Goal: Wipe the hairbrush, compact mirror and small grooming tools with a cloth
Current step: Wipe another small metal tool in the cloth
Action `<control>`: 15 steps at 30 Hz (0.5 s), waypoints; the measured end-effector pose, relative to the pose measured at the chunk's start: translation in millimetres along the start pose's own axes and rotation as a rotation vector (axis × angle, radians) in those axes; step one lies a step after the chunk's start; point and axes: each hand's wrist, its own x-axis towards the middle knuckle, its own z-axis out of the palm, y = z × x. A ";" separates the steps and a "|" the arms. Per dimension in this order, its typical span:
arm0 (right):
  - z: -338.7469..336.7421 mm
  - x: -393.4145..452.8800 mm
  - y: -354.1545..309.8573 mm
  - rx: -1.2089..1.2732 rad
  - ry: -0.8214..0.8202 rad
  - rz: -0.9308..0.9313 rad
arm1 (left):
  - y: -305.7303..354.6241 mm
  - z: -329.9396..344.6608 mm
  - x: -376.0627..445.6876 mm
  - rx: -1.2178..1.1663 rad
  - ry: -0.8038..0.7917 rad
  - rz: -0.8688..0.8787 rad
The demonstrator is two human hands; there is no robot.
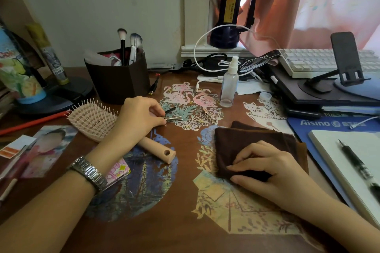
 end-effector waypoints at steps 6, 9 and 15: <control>-0.3 0.9 -0.6 0.006 0.003 -0.002 | 2.0 -4.5 2.8 -0.046 0.006 0.042; -0.5 1.2 0.1 0.010 -0.001 0.000 | 12.0 -3.3 7.5 -0.091 -0.062 0.122; -0.8 1.2 0.5 0.005 -0.012 0.003 | 38.2 15.1 29.2 -0.070 -0.261 0.290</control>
